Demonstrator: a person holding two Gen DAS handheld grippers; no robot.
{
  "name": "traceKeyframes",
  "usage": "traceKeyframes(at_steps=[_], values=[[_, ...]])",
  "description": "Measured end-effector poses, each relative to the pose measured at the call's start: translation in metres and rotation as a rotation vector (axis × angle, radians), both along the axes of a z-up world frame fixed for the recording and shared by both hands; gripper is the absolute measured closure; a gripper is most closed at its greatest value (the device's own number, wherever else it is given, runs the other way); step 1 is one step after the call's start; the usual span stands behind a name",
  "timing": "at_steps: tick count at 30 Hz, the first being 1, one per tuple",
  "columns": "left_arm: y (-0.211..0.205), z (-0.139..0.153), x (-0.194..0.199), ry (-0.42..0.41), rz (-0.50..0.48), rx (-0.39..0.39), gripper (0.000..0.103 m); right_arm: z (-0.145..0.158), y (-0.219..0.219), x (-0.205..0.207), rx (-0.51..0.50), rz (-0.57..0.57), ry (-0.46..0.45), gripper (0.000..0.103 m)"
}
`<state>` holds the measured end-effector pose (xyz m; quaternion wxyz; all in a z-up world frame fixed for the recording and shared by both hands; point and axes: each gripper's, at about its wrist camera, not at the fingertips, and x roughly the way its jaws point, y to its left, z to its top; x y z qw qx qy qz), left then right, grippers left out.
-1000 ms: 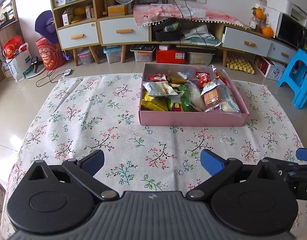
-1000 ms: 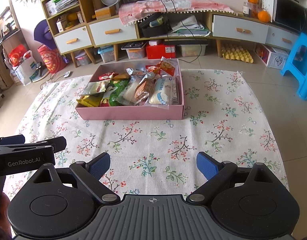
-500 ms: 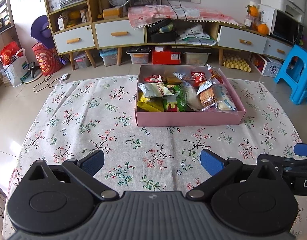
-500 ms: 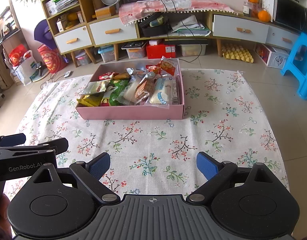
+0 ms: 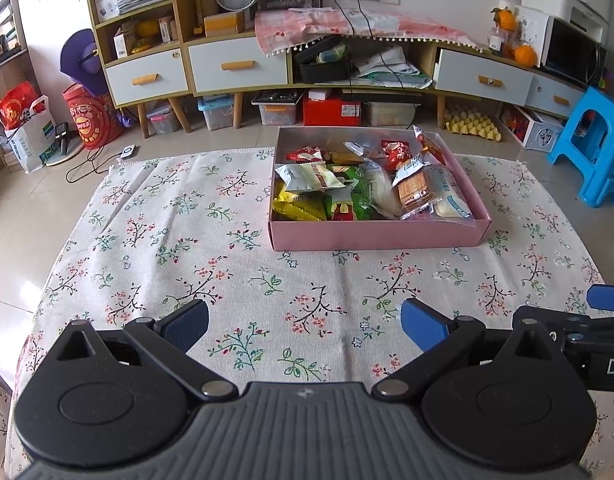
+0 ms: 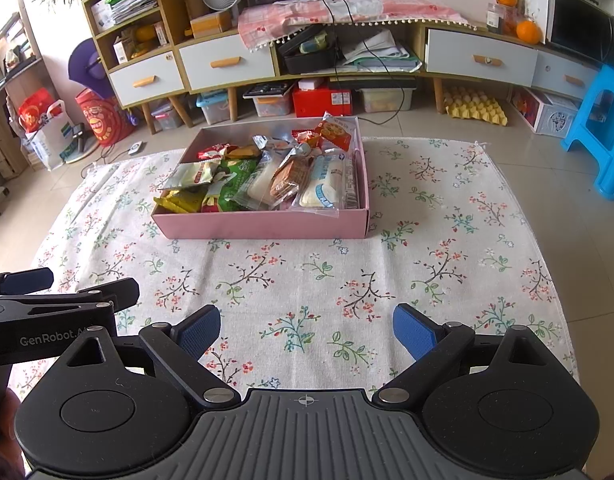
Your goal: Organize snacks
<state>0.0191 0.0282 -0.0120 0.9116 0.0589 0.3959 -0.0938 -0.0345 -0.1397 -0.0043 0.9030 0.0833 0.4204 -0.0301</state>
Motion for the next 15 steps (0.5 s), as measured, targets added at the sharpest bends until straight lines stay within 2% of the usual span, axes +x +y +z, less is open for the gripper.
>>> traceKeyframes(at_steps=[15], values=[[-0.0012, -0.0007, 0.0001, 0.005, 0.002, 0.005, 0.0, 0.0001, -0.0001, 0.0001, 0.0, -0.001, 0.001, 0.008]])
